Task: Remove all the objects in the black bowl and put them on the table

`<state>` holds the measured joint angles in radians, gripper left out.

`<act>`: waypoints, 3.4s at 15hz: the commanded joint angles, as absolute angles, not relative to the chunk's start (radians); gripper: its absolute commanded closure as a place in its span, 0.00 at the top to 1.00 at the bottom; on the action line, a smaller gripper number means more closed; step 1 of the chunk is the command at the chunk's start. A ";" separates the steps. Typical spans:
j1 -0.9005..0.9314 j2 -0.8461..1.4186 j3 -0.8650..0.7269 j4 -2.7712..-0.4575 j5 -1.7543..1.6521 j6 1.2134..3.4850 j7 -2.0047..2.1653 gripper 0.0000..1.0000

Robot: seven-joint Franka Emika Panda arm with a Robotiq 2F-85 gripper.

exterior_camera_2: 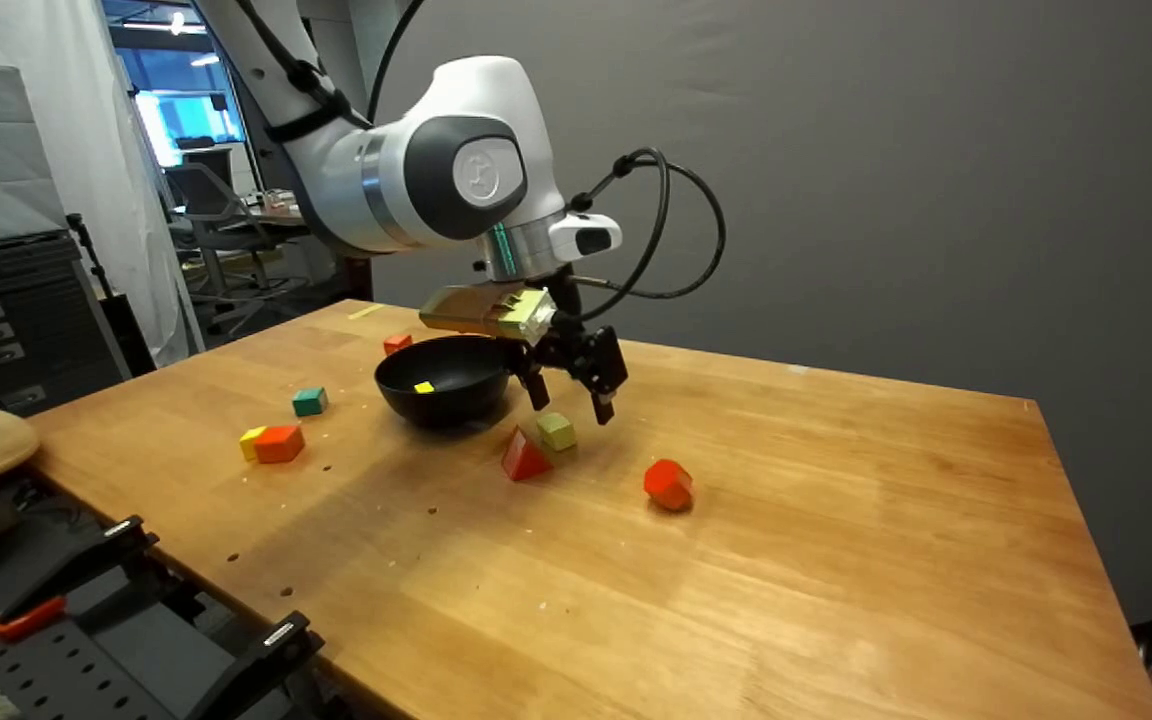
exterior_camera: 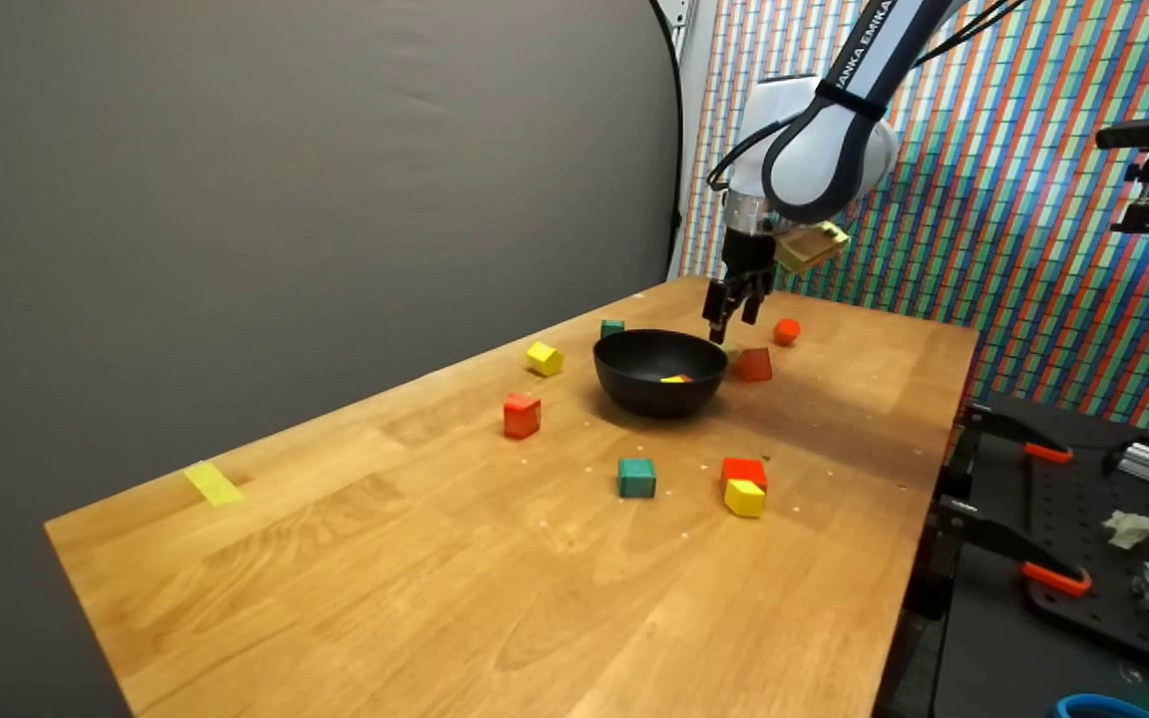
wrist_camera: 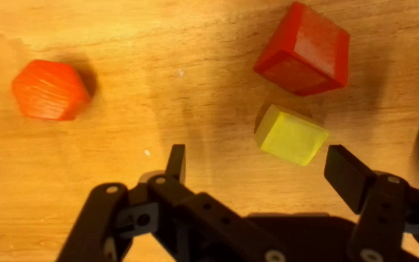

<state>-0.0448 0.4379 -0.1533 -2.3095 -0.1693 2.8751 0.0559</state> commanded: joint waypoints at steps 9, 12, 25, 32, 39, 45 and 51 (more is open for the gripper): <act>-0.052 0.041 -0.013 -2.572 -0.046 2.874 -0.078 1.00; -0.018 0.057 0.067 -2.554 0.137 2.863 -0.206 1.00; -0.040 0.312 0.178 -2.351 0.276 2.813 -0.213 1.00; 0.015 0.362 0.095 -2.362 0.154 2.793 -0.075 1.00; -0.005 0.394 0.169 -2.352 0.195 2.777 -0.089 1.00; 0.035 0.422 0.145 -2.336 0.161 2.766 -0.045 0.72; 0.039 0.432 0.120 -2.351 0.154 2.758 -0.017 0.30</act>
